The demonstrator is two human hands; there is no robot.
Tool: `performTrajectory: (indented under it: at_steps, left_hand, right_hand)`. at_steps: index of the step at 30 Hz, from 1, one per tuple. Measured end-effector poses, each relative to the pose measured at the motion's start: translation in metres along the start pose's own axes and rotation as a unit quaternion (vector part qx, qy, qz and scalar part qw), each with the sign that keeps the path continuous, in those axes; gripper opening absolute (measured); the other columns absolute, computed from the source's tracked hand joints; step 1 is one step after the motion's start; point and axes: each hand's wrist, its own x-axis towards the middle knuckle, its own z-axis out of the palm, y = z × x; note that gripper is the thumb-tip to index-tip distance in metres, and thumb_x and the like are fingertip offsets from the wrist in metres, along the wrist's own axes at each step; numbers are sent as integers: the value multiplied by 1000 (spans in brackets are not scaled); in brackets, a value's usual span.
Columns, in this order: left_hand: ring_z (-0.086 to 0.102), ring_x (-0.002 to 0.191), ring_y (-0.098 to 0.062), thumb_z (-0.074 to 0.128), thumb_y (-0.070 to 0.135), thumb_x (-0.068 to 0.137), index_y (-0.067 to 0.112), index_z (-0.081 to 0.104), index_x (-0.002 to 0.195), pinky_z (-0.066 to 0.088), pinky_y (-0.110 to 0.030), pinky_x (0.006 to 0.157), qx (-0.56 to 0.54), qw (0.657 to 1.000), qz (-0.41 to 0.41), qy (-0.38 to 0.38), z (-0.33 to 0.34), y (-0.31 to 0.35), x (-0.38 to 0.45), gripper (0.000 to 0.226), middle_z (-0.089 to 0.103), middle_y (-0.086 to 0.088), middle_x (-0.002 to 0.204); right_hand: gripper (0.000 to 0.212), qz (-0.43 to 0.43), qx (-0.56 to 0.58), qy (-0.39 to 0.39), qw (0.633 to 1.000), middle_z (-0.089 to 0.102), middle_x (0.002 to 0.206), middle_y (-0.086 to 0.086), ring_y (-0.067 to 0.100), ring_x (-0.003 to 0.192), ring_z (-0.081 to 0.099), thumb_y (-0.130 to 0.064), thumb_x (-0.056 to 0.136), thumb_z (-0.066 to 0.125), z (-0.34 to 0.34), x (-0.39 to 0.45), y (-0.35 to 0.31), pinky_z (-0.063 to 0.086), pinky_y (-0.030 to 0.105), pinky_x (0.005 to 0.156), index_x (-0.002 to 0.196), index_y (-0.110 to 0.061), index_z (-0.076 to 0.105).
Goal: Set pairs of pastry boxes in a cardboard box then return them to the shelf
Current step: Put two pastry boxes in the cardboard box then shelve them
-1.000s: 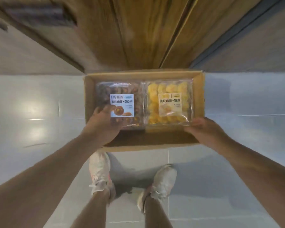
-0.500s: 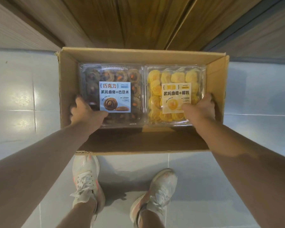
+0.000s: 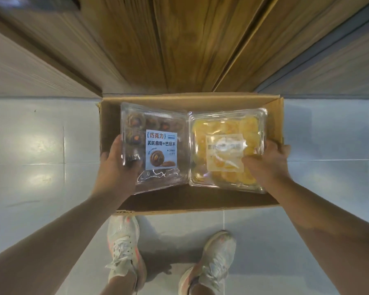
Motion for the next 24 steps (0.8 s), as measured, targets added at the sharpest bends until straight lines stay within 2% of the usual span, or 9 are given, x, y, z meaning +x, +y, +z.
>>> performTrajectory:
  at_steps: [3, 6, 8, 10, 11, 14, 16, 20, 24]
  left_hand:
    - [62, 116, -29, 58, 53, 88, 37, 46, 139, 61, -57, 86, 41, 998, 10, -39, -4, -2, 7, 54, 65, 2, 131]
    - [54, 121, -26, 63, 46, 97, 29, 42, 142, 56, -55, 97, 52, 997, -8, -55, -7, 1, 14, 52, 54, 3, 129]
    - [60, 108, -21, 60, 42, 100, 29, 38, 141, 62, -44, 81, 45, 996, -2, -79, -6, 0, 18, 48, 58, 4, 124]
    - [61, 84, -11, 55, 38, 104, 27, 36, 142, 53, -24, 57, 45, 994, 7, -94, -5, 4, 18, 44, 59, 8, 112]
    - [60, 78, -8, 54, 36, 105, 26, 36, 143, 49, -20, 53, 44, 995, 11, -93, -4, 6, 17, 43, 59, 9, 108]
    - [61, 85, -9, 52, 33, 106, 26, 37, 145, 52, -24, 58, 16, 996, 19, -86, -10, 17, 10, 42, 60, 6, 117]
    - [64, 94, -12, 54, 30, 105, 28, 41, 141, 62, -39, 72, -28, 995, 10, -91, -21, 24, 0, 38, 63, 3, 123]
    - [68, 111, -32, 58, 13, 104, 24, 49, 137, 59, -57, 91, -145, 981, -1, -128, -62, 37, -32, 36, 71, -3, 121]
    - [75, 105, -26, 53, 1, 103, 20, 55, 135, 64, -44, 81, -234, 959, 23, -157, -117, 62, -81, 37, 78, -6, 114]
  right_hand:
    - [53, -6, -5, -42, 999, 44, 133, 8, 27, 96, 60, -38, 77, 70, -8, 4, 5, 48, 26, 72, 125, -18, 61]
    - [52, -19, -13, -76, 997, 59, 120, 10, 27, 94, 62, -46, 86, 66, -14, 7, 8, 44, 27, 61, 125, -14, 52]
    - [52, -16, -24, -111, 993, 56, 117, 11, 26, 91, 60, -38, 96, 64, -17, 7, 9, 37, 24, 52, 132, -8, 41]
    - [54, -17, -24, -131, 991, 51, 116, 9, 30, 101, 59, -35, 100, 61, -20, 4, 10, 34, 23, 51, 137, -5, 34]
    - [54, -26, -21, -134, 990, 50, 117, 6, 30, 104, 58, -35, 101, 60, -21, 2, 10, 36, 22, 52, 139, -6, 34]
    - [48, -45, 19, -125, 991, 61, 126, 5, 27, 104, 64, -37, 99, 61, -30, -10, 8, 58, 37, 71, 136, -15, 40]
    - [44, -46, 31, -111, 992, 61, 123, 4, 30, 105, 65, -34, 99, 60, -44, -23, 5, 57, 46, 85, 133, -16, 40]
    - [35, -60, 78, -107, 989, 64, 109, 4, 29, 92, 67, -32, 99, 61, -94, -53, 8, 52, 35, 66, 120, -21, 36]
    - [29, -92, 156, -108, 978, 68, 95, -1, 24, 77, 66, -22, 99, 63, -169, -91, 13, 48, 31, 60, 117, -17, 41]
